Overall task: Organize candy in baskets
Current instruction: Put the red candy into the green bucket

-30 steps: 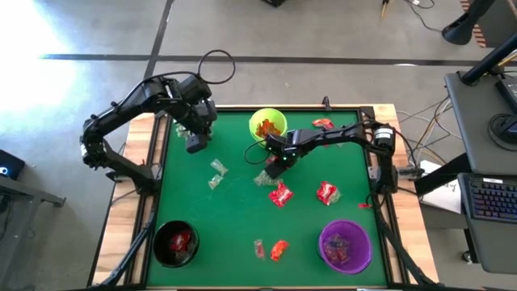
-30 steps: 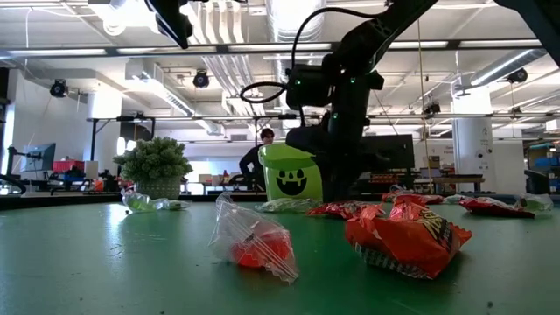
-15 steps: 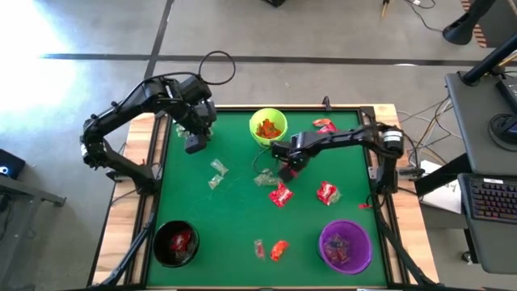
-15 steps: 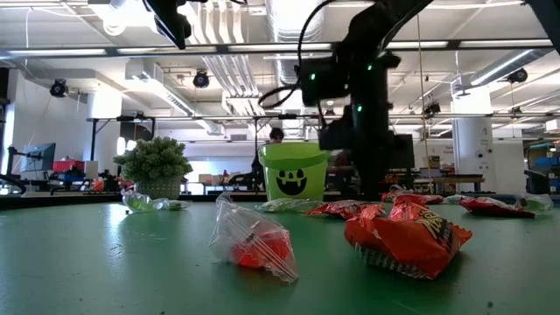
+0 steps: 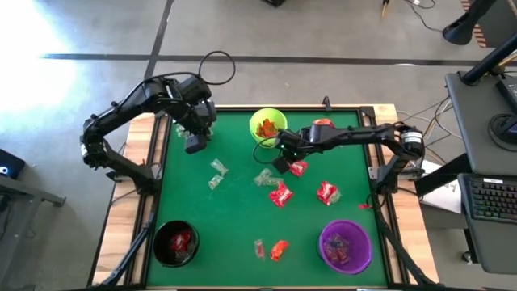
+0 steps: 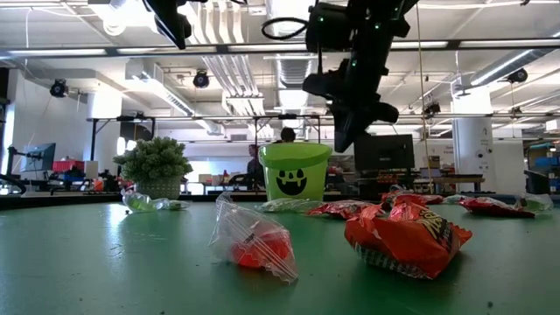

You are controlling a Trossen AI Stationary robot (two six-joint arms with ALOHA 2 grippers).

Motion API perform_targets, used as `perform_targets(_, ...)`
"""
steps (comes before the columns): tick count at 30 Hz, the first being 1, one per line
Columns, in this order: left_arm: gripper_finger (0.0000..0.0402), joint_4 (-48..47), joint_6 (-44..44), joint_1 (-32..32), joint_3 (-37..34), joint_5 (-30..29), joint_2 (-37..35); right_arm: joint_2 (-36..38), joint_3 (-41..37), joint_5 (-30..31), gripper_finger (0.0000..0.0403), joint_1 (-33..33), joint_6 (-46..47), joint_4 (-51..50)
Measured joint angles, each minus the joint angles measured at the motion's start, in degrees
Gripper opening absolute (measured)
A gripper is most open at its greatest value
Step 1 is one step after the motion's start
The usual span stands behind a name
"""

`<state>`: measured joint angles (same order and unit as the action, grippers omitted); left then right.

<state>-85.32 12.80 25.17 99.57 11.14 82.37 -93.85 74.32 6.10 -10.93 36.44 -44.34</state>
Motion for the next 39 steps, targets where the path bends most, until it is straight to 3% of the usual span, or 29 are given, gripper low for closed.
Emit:
perform_targets(4,0.0103,0.0,0.0,0.0,0.0,0.0,0.0,-0.1,0.0,-6.8,0.0020,1.1,-1.5,-0.4)
perform_targets(12,0.0103,0.0,0.0,0.0,0.0,0.0,0.0,-0.7,0.0,-5.8,0.0098,3.8,-4.1,-3.9)
perform_targets(20,0.0103,0.0,0.0,0.0,0.0,0.0,0.0,-7.7,1.1,-4.6,0.0161,6.4,-2.3,-3.7)
perform_targets(24,0.0103,0.2,0.0,0.0,0.0,0.0,0.0,-10.3,3.6,-3.7,0.0171,8.3,-3.0,-5.0)
perform_targets(30,0.0103,0.4,-0.9,0.0,0.0,0.0,0.0,-12.8,7.3,4.8,0.0173,10.4,-4.1,-12.4)
perform_targets(39,0.0103,0.6,-3.9,0.0,0.0,0.0,0.0,-14.9,7.9,8.3,0.0173,11.0,-2.3,-14.9)
